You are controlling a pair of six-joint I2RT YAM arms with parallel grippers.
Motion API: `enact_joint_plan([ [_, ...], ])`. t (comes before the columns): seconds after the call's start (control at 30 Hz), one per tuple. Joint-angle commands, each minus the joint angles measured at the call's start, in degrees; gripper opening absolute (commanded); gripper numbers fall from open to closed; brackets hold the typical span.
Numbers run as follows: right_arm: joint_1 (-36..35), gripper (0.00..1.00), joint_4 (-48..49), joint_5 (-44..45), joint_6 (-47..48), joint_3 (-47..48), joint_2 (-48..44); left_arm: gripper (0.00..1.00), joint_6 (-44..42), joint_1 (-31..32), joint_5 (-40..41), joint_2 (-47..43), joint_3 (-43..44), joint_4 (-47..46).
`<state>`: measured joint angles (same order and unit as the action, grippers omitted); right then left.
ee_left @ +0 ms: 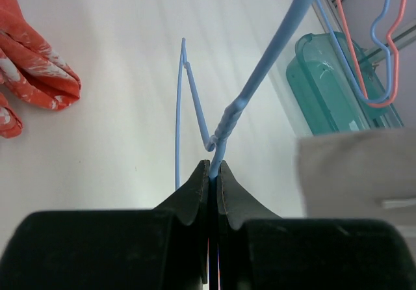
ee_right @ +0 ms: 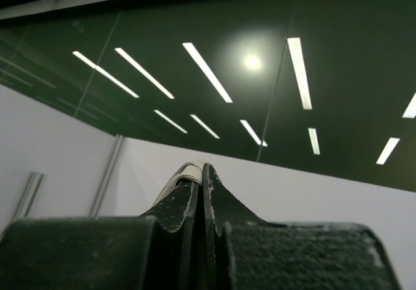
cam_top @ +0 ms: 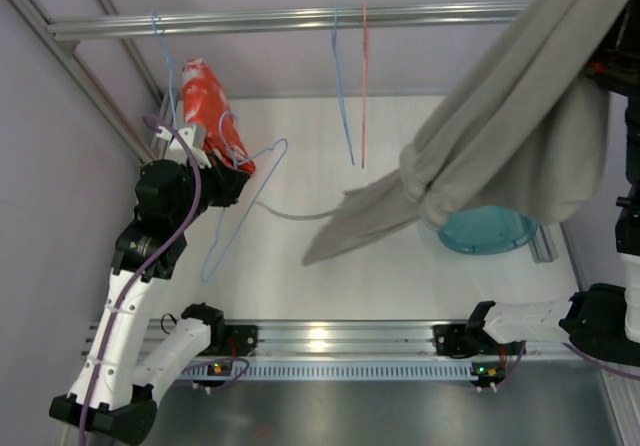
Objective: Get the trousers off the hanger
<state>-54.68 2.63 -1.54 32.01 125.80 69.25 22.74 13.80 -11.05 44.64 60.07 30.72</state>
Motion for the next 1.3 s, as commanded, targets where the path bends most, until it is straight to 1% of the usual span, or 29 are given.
enact_joint_plan([
  [0.0,1.1,0.00,7.1,0.8,3.5,1.8,-1.9,0.00,-1.6,-0.2,0.7,0.6,0.7,-3.4],
  [0.1,3.7,0.00,7.3,1.3,3.5,0.4,-3.3,0.00,-2.0,-0.2,0.8,1.3,1.4,-3.4],
  [0.13,4.3,0.00,7.6,2.8,4.2,-0.7,-4.7,0.00,-2.0,-0.3,0.7,1.6,1.7,-3.4],
  [0.2,6.2,0.00,8.4,3.9,5.5,-5.1,-6.5,0.00,-2.0,-0.3,0.1,1.9,2.5,-3.5],
  [0.3,7.6,0.00,12.3,7.1,10.8,-12.2,-9.8,0.00,-1.7,-0.2,-1.2,2.7,3.1,-3.5],
  [0.33,7.7,0.00,14.9,8.5,15.1,-13.5,-10.4,0.00,-1.6,-0.2,-2.3,3.1,3.2,-3.5],
  [0.37,7.8,0.00,16.4,11.8,17.2,-15.6,-10.5,0.00,-1.1,-0.2,-2.7,3.2,3.3,-3.4],
  [0.4,7.9,0.00,18.2,13.6,21.5,-16.1,-9.8,0.00,-0.9,-0.2,-2.9,3.4,3.5,-3.5],
  [0.43,7.8,0.00,20.7,15.5,23.3,-16.2,-9.1,0.00,-0.9,-0.2,-3.7,3.8,3.6,-3.5],
  [0.47,7.8,0.00,21.3,18.1,24.8,-15.3,-8.4,0.00,-0.7,-0.2,-3.8,4.0,3.6,-3.5],
  [0.6,7.9,0.00,23.8,18.9,33.4,-14.6,-4.7,0.00,-0.6,-0.1,-5.0,4.8,4.6,-3.6],
  [0.63,7.9,0.00,24.7,19.0,34.3,-14.4,-4.0,0.00,-0.6,-0.1,-5.2,4.8,4.8,-3.5],
  [0.67,8.1,0.00,25.0,19.3,34.4,-13.2,-3.2,0.00,-0.6,-0.1,-5.6,5.1,5.0,-3.5],
  [0.73,10.1,0.00,24.3,19.5,31.9,-11.1,-0.4,0.00,-0.6,-0.1,-5.7,5.3,5.5,-3.6],
  [0.8,12.7,0.00,21.5,19.1,29.3,-6.5,1.7,0.00,-0.5,-0.1,-5.7,5.3,5.7,-3.6],
  [0.87,14.2,0.00,21.5,18.3,26.8,-4.4,4.4,0.00,-0.2,-0.1,-5.8,5.4,6.0,-3.6],
  [1.0,20.8,0.00,21.3,15.1,20.2,-3.5,8.2,0.00,-0.4,-0.1,-5.9,5.5,7.0,-3.5],
  [1.1,25.0,0.00,20.9,13.6,16.3,-0.7,11.3,0.00,-0.9,-0.1,-5.7,5.5,7.3,-3.5],
  [1.23,29.1,0.00,18.8,11.4,13.3,8.2,15.5,0.00,-0.9,-0.1,-5.2,5.5,7.2,-3.4],
  [1.27,30.8,0.00,19.0,10.9,12.9,8.9,15.9,0.00,-0.9,-0.1,-5.2,5.4,7.1,-3.5],
])
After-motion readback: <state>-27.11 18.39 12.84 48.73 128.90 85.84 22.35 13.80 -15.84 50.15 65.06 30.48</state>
